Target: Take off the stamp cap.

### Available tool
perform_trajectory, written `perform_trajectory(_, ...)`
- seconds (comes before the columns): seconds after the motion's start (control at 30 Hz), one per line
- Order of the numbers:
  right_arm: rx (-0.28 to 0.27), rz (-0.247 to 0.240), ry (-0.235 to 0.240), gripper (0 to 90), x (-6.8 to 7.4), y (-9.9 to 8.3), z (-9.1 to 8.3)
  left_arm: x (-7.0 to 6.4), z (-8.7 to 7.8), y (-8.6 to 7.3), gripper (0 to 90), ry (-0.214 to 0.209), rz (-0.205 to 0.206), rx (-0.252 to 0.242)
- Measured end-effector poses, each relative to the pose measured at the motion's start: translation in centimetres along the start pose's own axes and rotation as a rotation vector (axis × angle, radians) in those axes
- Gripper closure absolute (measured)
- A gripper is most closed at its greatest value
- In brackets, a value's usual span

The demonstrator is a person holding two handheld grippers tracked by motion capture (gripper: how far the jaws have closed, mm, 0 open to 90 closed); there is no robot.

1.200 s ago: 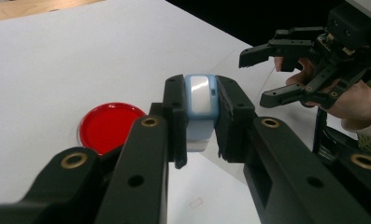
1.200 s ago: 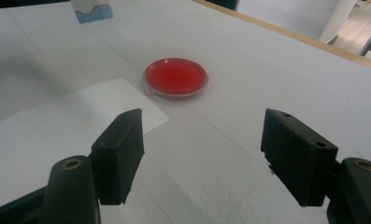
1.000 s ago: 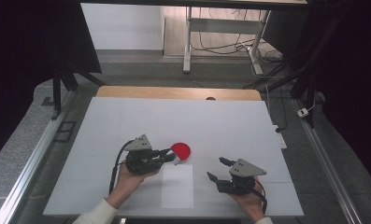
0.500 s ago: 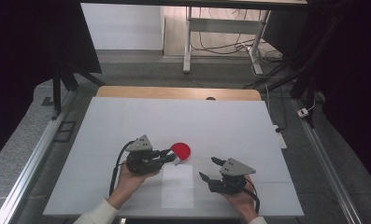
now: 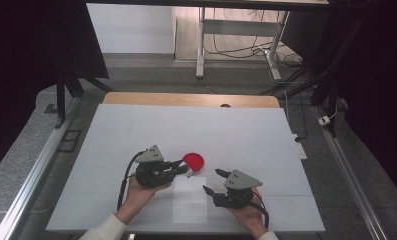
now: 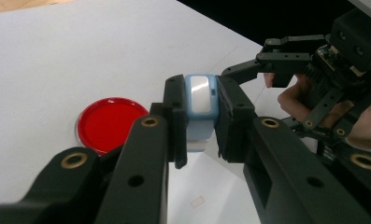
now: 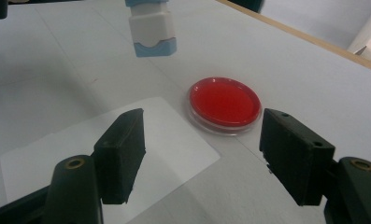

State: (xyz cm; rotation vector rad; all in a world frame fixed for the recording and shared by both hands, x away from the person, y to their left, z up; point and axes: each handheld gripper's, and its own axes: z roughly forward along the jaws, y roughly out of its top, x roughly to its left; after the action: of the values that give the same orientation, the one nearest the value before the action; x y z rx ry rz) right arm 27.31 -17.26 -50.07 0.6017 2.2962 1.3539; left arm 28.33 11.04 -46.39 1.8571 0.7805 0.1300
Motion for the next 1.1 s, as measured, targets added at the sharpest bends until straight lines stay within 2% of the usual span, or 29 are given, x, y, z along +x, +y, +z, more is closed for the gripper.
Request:
perform_trajectory(0.37, 0.005, -0.027, 0.001, 34.2, 0.9, 0.4, 0.8, -0.1, 0.1, 0.0, 75.1, 0.000, 0.000, 0.001)
perform_trajectory(0.77, 0.017, -0.029, -0.004, 35.3, 1.4, 0.8, 1.3, -0.2, 0.3, -0.2, 75.1, 0.005, -0.001, 0.002)
perform_trajectory(1.1, 0.012, -0.032, 0.008, 36.1, 1.9, 1.2, 1.8, -0.2, 0.3, -0.2, 75.1, 0.001, -0.003, 0.001)
